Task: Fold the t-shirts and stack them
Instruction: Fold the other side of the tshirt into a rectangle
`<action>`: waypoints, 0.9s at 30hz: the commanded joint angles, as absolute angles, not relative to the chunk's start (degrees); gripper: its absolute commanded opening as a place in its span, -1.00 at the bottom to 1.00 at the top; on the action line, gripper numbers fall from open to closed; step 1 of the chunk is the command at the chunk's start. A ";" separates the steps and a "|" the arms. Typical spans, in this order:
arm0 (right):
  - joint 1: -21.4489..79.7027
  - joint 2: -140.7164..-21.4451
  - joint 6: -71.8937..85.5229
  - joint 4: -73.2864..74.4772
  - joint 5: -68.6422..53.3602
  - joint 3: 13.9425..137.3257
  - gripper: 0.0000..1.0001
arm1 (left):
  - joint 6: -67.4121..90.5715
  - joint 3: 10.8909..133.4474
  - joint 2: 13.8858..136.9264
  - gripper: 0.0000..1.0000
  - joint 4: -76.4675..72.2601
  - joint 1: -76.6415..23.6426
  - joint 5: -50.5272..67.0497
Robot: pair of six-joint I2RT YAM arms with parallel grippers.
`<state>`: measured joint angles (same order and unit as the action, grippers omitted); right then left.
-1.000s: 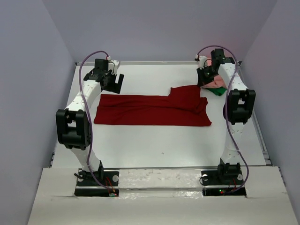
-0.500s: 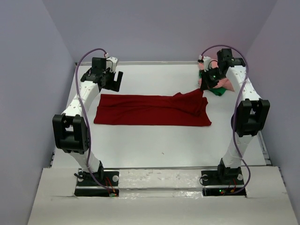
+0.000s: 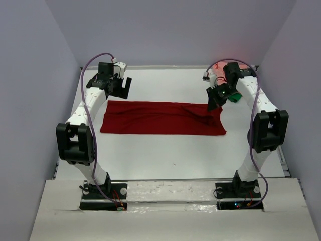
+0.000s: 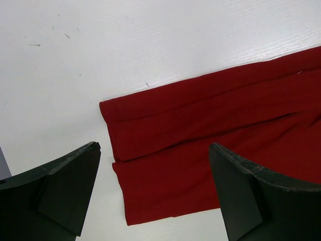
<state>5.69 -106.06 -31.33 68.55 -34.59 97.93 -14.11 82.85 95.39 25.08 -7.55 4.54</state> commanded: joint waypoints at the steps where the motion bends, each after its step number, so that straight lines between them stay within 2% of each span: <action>1: 7.47 -102.13 -33.13 72.24 -38.40 96.51 -1.00 | -14.68 82.53 92.02 0.98 24.17 -7.91 5.45; 17: 9.05 -98.88 -40.51 82.61 -45.08 89.83 -1.00 | -14.68 82.79 92.02 0.98 24.43 -8.26 5.10; 27: 11.43 -98.53 -41.84 83.06 -45.70 81.48 -1.00 | -14.77 82.09 91.67 0.98 24.26 -8.53 4.92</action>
